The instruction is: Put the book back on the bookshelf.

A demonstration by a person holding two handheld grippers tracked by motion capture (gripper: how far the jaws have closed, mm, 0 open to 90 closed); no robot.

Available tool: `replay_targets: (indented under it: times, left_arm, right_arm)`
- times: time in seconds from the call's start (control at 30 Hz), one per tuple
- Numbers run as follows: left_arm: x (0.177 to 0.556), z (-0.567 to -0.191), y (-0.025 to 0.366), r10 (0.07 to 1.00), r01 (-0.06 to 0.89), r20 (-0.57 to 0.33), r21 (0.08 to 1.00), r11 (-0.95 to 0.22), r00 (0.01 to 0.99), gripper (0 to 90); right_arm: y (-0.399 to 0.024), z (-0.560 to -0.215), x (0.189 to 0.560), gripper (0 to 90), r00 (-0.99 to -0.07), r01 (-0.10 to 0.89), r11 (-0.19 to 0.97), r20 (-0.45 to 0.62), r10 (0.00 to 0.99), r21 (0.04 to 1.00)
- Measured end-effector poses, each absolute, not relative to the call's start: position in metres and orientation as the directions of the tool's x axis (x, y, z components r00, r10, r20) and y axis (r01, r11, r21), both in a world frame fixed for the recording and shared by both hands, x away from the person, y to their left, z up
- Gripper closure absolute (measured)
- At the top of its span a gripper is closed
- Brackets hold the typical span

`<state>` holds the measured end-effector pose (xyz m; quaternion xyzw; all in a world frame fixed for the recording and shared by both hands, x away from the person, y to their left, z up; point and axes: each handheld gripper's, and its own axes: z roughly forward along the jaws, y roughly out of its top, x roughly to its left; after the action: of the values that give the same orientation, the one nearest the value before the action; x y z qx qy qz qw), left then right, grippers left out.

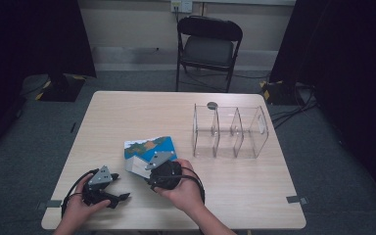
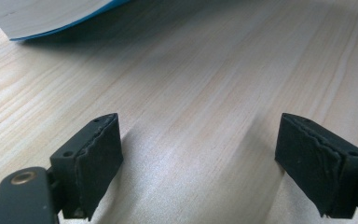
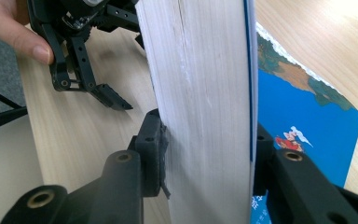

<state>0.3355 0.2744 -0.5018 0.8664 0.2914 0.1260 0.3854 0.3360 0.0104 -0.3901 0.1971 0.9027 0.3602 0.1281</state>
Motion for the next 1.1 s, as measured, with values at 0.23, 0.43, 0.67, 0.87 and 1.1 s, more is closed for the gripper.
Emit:
replay_targets:
  times: [0.23,0.43,0.67,0.87,1.1]
  left_arm:
    - [0.335,-0.502,0.274,0.603,0.408,-0.003,0.740,-0.535,0.797,14.1]
    - [0.335,-0.502,0.274,0.604,0.409,-0.004,0.739,-0.535,0.797,14.1]
    - [0.336,-0.501,0.275,0.603,0.406,0.002,0.737,-0.540,0.798,13.8]
    - [0.336,-0.501,0.275,0.602,0.406,0.002,0.738,-0.539,0.798,13.8]
    - [0.336,-0.501,0.275,0.598,0.406,-0.004,0.738,-0.539,0.801,13.7]
  right_arm:
    - [0.007,-0.382,0.335,60.2,-0.895,0.271,0.673,-0.076,0.439,0.688]
    - [0.001,-0.361,0.337,61.0,-0.896,0.300,0.663,-0.035,0.442,0.686]
    - [0.001,-0.347,0.336,61.3,-0.899,0.309,0.680,-0.028,0.437,0.665]
    - [0.002,-0.345,0.335,61.3,-0.900,0.308,0.684,-0.030,0.434,0.661]
    - [-0.005,-0.323,0.336,61.5,-0.899,0.343,0.668,0.026,0.436,0.661]
